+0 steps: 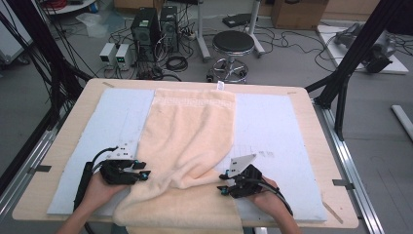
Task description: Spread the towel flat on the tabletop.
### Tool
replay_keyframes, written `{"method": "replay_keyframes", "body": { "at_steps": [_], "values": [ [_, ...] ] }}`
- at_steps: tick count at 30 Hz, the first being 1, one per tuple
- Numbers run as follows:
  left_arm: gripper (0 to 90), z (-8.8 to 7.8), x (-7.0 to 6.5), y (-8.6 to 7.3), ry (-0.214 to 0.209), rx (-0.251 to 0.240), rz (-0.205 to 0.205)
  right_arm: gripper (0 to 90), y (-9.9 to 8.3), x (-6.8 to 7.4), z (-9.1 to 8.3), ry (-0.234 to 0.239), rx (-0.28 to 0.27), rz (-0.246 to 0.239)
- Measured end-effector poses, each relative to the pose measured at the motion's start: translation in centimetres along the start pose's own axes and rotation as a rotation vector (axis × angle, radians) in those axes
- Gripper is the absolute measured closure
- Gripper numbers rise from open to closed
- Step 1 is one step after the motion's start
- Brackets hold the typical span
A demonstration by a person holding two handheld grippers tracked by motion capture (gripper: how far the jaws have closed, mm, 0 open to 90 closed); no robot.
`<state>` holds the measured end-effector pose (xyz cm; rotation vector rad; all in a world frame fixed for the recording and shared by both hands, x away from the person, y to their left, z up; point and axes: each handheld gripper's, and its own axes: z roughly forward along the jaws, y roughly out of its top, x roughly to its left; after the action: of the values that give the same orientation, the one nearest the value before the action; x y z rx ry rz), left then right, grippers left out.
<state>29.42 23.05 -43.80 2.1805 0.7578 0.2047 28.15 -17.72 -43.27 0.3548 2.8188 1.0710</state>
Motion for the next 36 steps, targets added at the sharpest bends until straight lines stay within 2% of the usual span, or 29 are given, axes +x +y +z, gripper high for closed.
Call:
{"method": "replay_keyframes", "body": {
  "at_steps": [3,6,8,13,15,18,20,21,22,25,26,28,30,33,36],
  "values": [
    [60.4,0.0,-0.1,-0.2,0.008,-0.012,-0.003,79.8,-0.3,-0.3,0.1,0.034,-0.02,0.038],
    [59.4,0.1,-0.3,-0.2,0.011,-0.014,-0.001,83.2,-0.5,-0.2,-0.3,0.052,-0.016,0.061],
    [58.6,0.1,-0.4,-0.2,0.015,-0.014,0.005,83.3,-0.8,0.0,-0.7,0.055,-0.007,0.055],
    [57.3,0.1,-0.5,-0.2,0.015,-0.013,0.002,83.4,-2.3,2.0,-2.7,0.04,0.011,0.062],
    [56.5,0.1,-0.6,-0.1,0.021,-0.011,0.004,83.4,-3.0,3.3,-3.8,0.036,-0.003,0.065],
    [55.5,0.2,-0.7,-0.1,0.025,-0.013,0.003,82.9,-3.6,5.4,-5.1,0.037,-0.014,0.031],
    [55.1,0.2,-0.7,-0.1,0.024,-0.011,0.003,77.4,-3.6,6.3,-5.8,0.053,-0.029,0.024],
    [55.0,0.2,-0.7,-0.1,0.025,-0.011,0.002,70.1,-3.5,6.8,-6.3,0.045,-0.044,0.02],
    [54.8,0.2,-0.7,-0.1,0.025,-0.008,0.008,67.9,-3.3,6.9,-6.6,0.036,-0.056,0.023],
    [54.1,0.3,-0.7,0.0,0.027,-0.01,0.006,66.0,-2.8,6.1,-7.1,-0.004,-0.09,0.019],
    [54.0,0.3,-0.7,0.0,0.028,-0.009,0.006,66.1,-2.5,5.4,-7.0,-0.026,-0.095,0.023],
    [54.0,0.2,-0.7,0.0,0.026,-0.007,0.01,66.9,-2.1,4.0,-6.2,-0.058,-0.09,0.041],
    [54.0,0.3,-0.6,0.0,0.02,-0.011,0.013,68.0,-1.6,2.4,-4.7,-0.079,-0.082,0.052],
    [53.6,0.3,-0.6,-0.1,0.017,-0.013,0.014,67.7,-1.1,0.9,-2.7,-0.063,-0.061,0.047],
    [52.6,0.3,-0.6,-0.1,0.014,-0.011,0.021,64.2,-0.6,0.1,-1.1,-0.017,-0.039,0.038]
  ]
}}
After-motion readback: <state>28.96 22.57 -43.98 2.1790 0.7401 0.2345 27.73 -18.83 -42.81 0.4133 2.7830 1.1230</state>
